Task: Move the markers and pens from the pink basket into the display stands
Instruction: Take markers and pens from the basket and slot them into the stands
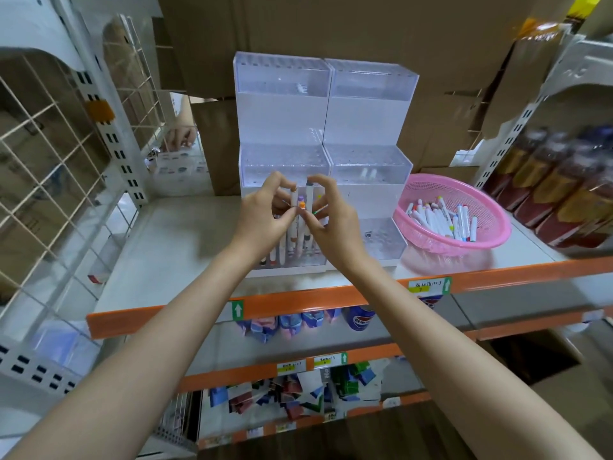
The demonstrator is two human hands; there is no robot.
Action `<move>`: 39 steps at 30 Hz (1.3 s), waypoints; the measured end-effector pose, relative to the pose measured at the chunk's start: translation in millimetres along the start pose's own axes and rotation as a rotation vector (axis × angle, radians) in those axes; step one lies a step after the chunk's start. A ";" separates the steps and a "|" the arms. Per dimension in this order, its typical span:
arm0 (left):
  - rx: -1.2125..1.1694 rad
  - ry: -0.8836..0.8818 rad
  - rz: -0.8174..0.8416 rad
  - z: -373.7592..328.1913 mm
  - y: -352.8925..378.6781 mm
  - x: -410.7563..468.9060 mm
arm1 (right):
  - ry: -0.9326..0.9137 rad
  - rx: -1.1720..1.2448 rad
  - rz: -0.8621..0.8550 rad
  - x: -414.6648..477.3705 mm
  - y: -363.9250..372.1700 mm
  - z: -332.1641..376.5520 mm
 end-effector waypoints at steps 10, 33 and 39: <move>0.070 0.066 -0.001 -1.8 1.3 -0.8 | -0.013 -0.011 -0.027 -0.2 -5.1 1.4; 0.346 0.146 0.126 3.5 17.7 -8.9 | 0.000 -0.026 -0.025 -5.1 0.2 5.7; 0.374 0.150 0.140 -0.1 18.0 -8.3 | 0.015 -0.029 -0.005 -6.0 1.0 3.8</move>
Point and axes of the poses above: each hand's wrist, its own x-axis towards the middle knuckle, its own y-axis out of the palm, z = x × y, the point moved 9 cm from there along x, towards the middle knuckle, and after that the axes turned 12 degrees about z, right-handed, at the moved point
